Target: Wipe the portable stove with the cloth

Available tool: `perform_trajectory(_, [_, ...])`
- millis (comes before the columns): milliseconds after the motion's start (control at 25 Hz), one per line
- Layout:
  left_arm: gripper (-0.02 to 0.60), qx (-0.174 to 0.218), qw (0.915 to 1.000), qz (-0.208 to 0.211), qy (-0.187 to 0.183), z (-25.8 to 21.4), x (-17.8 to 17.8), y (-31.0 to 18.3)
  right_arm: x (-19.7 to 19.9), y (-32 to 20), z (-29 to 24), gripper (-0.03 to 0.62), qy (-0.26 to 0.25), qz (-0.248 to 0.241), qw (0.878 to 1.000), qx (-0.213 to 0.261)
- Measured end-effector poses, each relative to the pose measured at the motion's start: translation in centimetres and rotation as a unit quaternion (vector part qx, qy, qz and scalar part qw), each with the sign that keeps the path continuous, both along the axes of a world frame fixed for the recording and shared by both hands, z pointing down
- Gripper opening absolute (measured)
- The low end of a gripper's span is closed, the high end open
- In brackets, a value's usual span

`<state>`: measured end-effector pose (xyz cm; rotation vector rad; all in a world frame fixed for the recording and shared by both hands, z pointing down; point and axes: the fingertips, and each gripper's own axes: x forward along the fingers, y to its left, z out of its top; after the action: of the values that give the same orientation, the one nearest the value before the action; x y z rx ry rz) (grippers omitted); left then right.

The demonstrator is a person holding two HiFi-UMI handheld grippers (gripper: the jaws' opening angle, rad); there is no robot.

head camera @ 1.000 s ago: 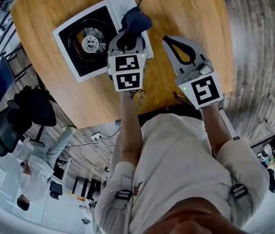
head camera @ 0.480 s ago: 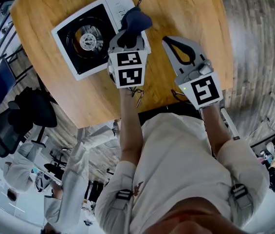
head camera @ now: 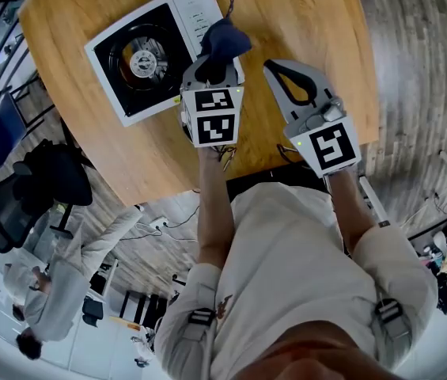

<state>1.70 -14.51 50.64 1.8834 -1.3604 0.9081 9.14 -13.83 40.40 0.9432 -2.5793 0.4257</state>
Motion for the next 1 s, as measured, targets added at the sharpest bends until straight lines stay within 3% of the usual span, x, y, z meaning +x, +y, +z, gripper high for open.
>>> perform_trajectory(440, [0.100,0.003,1.0000,-0.001,0.007,-0.1,0.6,2.9,-0.2,1.7,-0.1,0.020,-0.004,-0.019,1.000,-0.002])
perform_trajectory(1000, [0.100,0.041,0.9980,0.044,0.018,-2.1,2.3,7.0,0.0,2.5,-0.7,0.020,-0.009,-0.044,0.999,-0.003])
